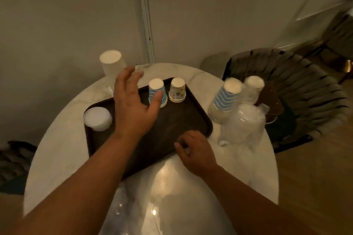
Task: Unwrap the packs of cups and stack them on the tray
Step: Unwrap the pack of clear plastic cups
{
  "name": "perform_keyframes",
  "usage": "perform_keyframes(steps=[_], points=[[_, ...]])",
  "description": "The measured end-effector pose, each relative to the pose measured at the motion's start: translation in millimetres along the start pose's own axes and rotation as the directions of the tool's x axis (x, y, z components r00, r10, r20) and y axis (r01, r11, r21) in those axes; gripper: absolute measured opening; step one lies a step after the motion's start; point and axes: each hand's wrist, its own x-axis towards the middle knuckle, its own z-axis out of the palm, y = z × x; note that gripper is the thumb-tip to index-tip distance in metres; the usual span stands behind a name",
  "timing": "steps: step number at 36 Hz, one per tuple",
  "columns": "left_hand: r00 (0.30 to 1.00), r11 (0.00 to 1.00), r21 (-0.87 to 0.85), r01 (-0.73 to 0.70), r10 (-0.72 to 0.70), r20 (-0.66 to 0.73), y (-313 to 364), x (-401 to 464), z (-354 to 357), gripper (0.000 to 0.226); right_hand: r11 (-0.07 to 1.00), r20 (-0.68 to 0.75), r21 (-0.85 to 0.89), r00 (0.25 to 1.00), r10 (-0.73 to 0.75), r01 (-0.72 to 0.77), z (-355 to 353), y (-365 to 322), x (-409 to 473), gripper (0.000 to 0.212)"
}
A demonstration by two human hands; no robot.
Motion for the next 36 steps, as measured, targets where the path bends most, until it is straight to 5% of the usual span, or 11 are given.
perform_keyframes(steps=[5, 8, 10, 12, 14, 19, 23, 25, 30, 36], points=[[0.987, 0.978, -0.189, 0.084, -0.057, 0.147, 42, -67, 43, 0.046, 0.996, -0.114, -0.047, 0.991, 0.07, -0.075, -49, 44, -59, 0.035], [0.962, 0.936, -0.293, 0.195, -0.125, 0.241, 69, -98, 73, 0.039, 0.961, -0.183, 0.016, 0.944, 0.273, -0.275, -90, 80, -87, 0.042], [0.939, 0.905, -0.329, 0.268, -0.168, 0.301, 87, -109, 94, 0.032, 0.856, -0.222, 0.148, 0.827, 0.516, -0.494, -116, 100, -93, 0.042], [0.906, 0.876, -0.333, 0.349, -0.225, 0.359, 102, -111, 113, 0.023, 0.648, -0.189, 0.288, 0.622, 0.76, -0.705, -138, 118, -87, 0.043], [0.848, 0.822, -0.315, 0.474, -0.329, 0.416, 113, -106, 134, 0.028, 0.507, -0.104, 0.359, 0.506, 0.856, -0.784, -153, 131, -72, 0.043], [0.63, 0.601, -0.254, 0.758, -0.573, 0.524, 141, -93, 179, 0.085, 0.35, 0.13, 0.573, 0.504, 0.854, -0.741, -159, 147, -25, 0.044], [0.552, 0.452, -0.323, 0.832, -0.617, 0.561, 164, -87, 203, 0.045, 0.152, 0.458, 0.547, 0.446, 0.769, -0.823, -159, 147, 4, 0.06], [0.53, 0.412, -0.335, 0.848, -0.634, 0.563, 167, -89, 214, 0.042, 0.124, 0.535, 0.478, 0.401, 0.744, -0.869, -163, 147, 11, 0.065], [0.426, 0.3, -0.307, 0.903, -0.717, 0.552, 164, -97, 221, 0.029, 0.131, 0.583, 0.349, 0.324, 0.745, -0.928, -155, 145, 18, 0.074], [0.401, 0.284, -0.29, 0.914, -0.738, 0.542, 155, -121, 185, 0.018, 0.218, 0.603, 0.308, 0.367, 0.709, -0.926, -140, 121, -6, 0.068]])
